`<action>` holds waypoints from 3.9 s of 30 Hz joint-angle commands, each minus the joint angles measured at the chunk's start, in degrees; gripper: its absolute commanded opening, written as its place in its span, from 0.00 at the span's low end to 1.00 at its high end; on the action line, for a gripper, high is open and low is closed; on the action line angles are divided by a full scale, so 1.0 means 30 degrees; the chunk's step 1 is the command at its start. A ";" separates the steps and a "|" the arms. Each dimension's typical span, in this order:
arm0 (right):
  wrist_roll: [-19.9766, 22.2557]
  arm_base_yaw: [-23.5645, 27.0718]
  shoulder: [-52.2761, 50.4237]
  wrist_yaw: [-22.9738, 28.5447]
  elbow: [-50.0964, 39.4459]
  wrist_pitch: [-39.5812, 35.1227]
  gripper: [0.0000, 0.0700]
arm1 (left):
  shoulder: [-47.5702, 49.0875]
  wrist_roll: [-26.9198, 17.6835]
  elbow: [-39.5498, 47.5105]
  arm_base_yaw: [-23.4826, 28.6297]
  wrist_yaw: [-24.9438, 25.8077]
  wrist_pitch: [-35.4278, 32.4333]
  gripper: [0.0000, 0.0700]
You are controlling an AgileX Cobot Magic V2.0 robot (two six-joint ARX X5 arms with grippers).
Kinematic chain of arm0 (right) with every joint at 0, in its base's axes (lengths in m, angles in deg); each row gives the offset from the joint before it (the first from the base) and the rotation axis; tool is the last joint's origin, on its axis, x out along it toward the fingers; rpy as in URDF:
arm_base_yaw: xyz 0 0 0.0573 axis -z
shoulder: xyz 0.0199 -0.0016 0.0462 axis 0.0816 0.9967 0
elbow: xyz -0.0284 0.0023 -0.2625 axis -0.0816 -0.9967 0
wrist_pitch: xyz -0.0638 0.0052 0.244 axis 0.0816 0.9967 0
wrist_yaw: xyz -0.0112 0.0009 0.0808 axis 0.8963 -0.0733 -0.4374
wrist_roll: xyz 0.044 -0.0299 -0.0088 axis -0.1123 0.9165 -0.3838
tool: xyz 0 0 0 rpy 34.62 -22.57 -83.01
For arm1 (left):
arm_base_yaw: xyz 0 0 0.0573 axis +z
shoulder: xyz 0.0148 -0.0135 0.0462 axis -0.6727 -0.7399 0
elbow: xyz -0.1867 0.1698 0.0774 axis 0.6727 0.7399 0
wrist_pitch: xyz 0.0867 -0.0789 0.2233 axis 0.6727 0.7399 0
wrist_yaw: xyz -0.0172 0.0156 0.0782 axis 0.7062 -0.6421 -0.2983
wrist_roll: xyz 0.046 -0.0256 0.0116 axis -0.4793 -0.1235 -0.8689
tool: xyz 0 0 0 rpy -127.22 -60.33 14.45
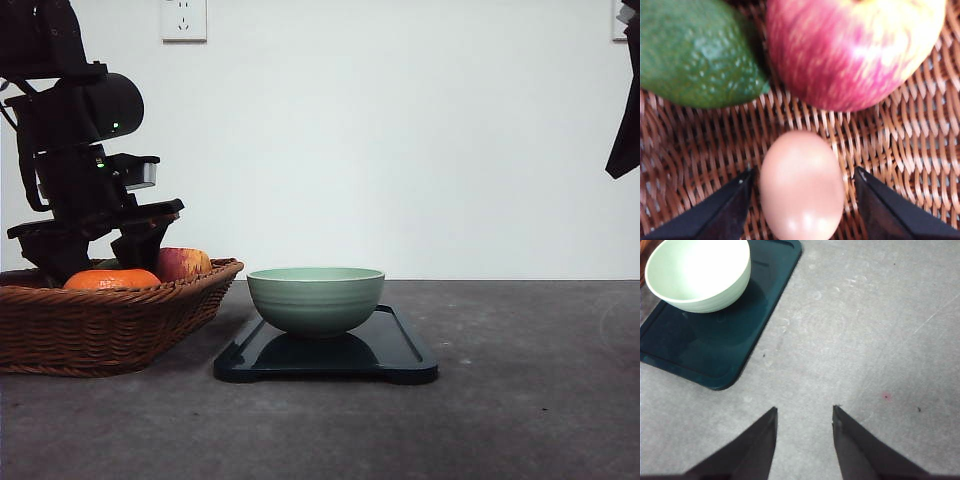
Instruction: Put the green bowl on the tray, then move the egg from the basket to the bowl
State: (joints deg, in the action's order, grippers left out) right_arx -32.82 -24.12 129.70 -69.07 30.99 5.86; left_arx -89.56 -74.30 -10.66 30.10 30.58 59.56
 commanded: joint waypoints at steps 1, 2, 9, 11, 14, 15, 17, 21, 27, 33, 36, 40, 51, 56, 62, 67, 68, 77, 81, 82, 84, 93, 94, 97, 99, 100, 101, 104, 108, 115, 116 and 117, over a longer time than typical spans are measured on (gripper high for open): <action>0.0124 -0.0084 0.0146 0.0051 0.0073 -0.0197 0.31 | -0.0364 -0.0117 -0.0459 -0.0061 -0.0051 -0.0035 0.55; 0.0124 -0.0081 0.0146 0.0051 0.0073 -0.0197 0.31 | -0.0364 -0.0117 -0.0459 -0.0061 -0.0051 0.0008 0.55; 0.0122 -0.0087 0.0146 0.0109 0.0073 -0.0197 0.31 | -0.0364 -0.0117 -0.0459 -0.0054 -0.0051 0.0065 0.37; 0.0116 -0.0087 0.0146 0.0109 0.0073 -0.0197 0.31 | -0.0363 -0.0117 -0.0460 -0.0054 -0.0051 0.0127 0.37; 0.0097 -0.0087 0.0146 0.0109 0.0073 -0.0197 0.31 | -0.0340 -0.0117 -0.0466 -0.0054 -0.0051 0.0263 0.37; 0.0086 -0.0087 0.0146 0.0109 0.0073 -0.0197 0.31 | -0.0326 -0.0114 -0.0470 -0.0054 -0.0051 0.0298 0.37; 0.0058 -0.0087 0.0146 0.0109 0.0073 -0.0197 0.31 | -0.0291 -0.0062 -0.0549 -0.0054 -0.0051 0.0384 0.34; 0.0058 -0.0087 0.0146 0.0102 0.0073 -0.0183 0.31 | -0.0291 0.0244 -0.1029 -0.0054 -0.0051 0.0877 0.25; 0.0058 -0.0087 0.0146 0.0096 0.0073 -0.0177 0.31 | -0.0280 0.0235 -0.1866 -0.0048 -0.0051 0.2082 0.25; 0.0058 -0.0087 0.0146 0.0099 0.0073 -0.0175 0.31 | -0.0122 0.0233 -0.3081 -0.0032 -0.0051 0.4011 0.25; 0.0066 -0.0087 0.0146 0.0102 0.0073 -0.0175 0.31 | 0.0247 0.0233 -0.3466 -0.0039 -0.0051 0.4471 0.25; 0.0066 -0.0087 0.0146 0.0102 0.0073 -0.0175 0.31 | 0.1223 0.0206 -0.3838 -0.0053 -0.0051 0.4794 0.25; 0.0131 -0.0087 0.0146 0.0095 0.0073 -0.0197 0.31 | 0.3896 0.0070 -0.4375 -0.1520 0.0756 0.3296 0.25; 0.0131 -0.0087 0.0146 0.0095 0.0073 -0.0197 0.31 | 0.3935 0.0238 -0.4393 -0.3090 0.1450 0.1410 0.25; 0.0131 -0.0087 0.0146 0.0099 0.0073 -0.0194 0.31 | 0.3900 0.0197 -0.4393 -0.5026 0.1403 -0.1173 0.25; 0.0131 -0.0087 0.0146 0.0095 0.0073 -0.0189 0.31 | 0.3665 0.0189 -0.4393 -0.5889 0.0838 -0.2365 0.25; 0.0134 -0.0087 0.0146 0.0095 0.0073 -0.0189 0.31 | 0.3556 0.0174 -0.4393 -0.5972 0.0690 -0.2451 0.25; 0.0204 -0.0087 0.0146 0.0095 0.0073 -0.0189 0.31 | 0.1635 0.0170 -0.4393 -0.6221 0.0612 -0.2261 0.25; 0.0204 -0.0087 0.0146 0.0095 0.0073 -0.0189 0.31 | 0.0742 0.0175 -0.4393 -0.6456 0.0612 -0.2271 0.25; 0.0204 -0.0087 0.0146 0.0100 0.0073 -0.0194 0.31 | 0.0514 0.0175 -0.4393 -0.6547 0.0612 -0.2266 0.25; 0.0204 -0.0087 0.0146 0.0095 0.0073 -0.0190 0.31 | 0.0046 0.0175 -0.4393 -0.6717 0.0612 -0.2278 0.25; 0.0204 -0.0087 0.0146 0.0088 0.0073 -0.0182 0.31 | -0.1859 0.0160 -0.4393 -0.7288 0.0597 -0.2647 0.25; 0.0199 -0.0087 0.0146 0.0063 0.0073 -0.0177 0.31 | -0.2057 0.0160 -0.4393 -0.7313 0.0597 -0.2699 0.25; 0.0197 -0.0087 0.0146 0.0012 0.0073 -0.0182 0.31 | -0.2577 0.0160 -0.4393 -0.7347 0.0597 -0.2754 0.25; 0.0197 -0.0087 0.0146 0.0007 0.0073 -0.0182 0.31 | -0.2922 0.0160 -0.4393 -0.7347 0.0597 -0.2766 0.25; 0.0197 -0.0087 0.0146 0.0012 0.0073 -0.0182 0.31 | -0.3110 0.0160 -0.4393 -0.7342 0.0597 -0.2761 0.25; 0.0197 -0.0087 0.0146 0.0012 0.0073 -0.0180 0.31 | -0.3261 0.0160 -0.4393 -0.7340 0.0597 -0.2756 0.25; 0.0197 -0.0087 0.0146 0.0012 0.0073 -0.0180 0.31 | -0.3576 0.0158 -0.4393 -0.7340 0.0597 -0.2788 0.25; 0.0197 -0.0087 0.0146 0.0015 0.0073 -0.0182 0.31 | -0.3708 0.0153 -0.4393 -0.7340 0.0590 -0.2897 0.25; 0.0199 -0.0087 0.0146 0.0015 0.0073 -0.0182 0.31 | -0.3829 0.0156 -0.4393 -0.7340 0.0090 -0.3333 0.27; 0.0197 -0.0087 0.0146 0.0015 0.0073 -0.0182 0.31 | -0.3832 0.0155 -0.4393 -0.7340 0.0087 -0.3376 0.27; 0.0197 -0.0087 0.0146 0.0015 0.0073 -0.0182 0.31 | -0.3832 0.0160 -0.4393 -0.7340 0.0087 -0.3407 0.27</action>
State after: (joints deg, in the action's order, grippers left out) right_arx -32.82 -24.12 129.70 -69.05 30.99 5.86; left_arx -99.58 -74.04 -22.50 8.65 30.84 50.08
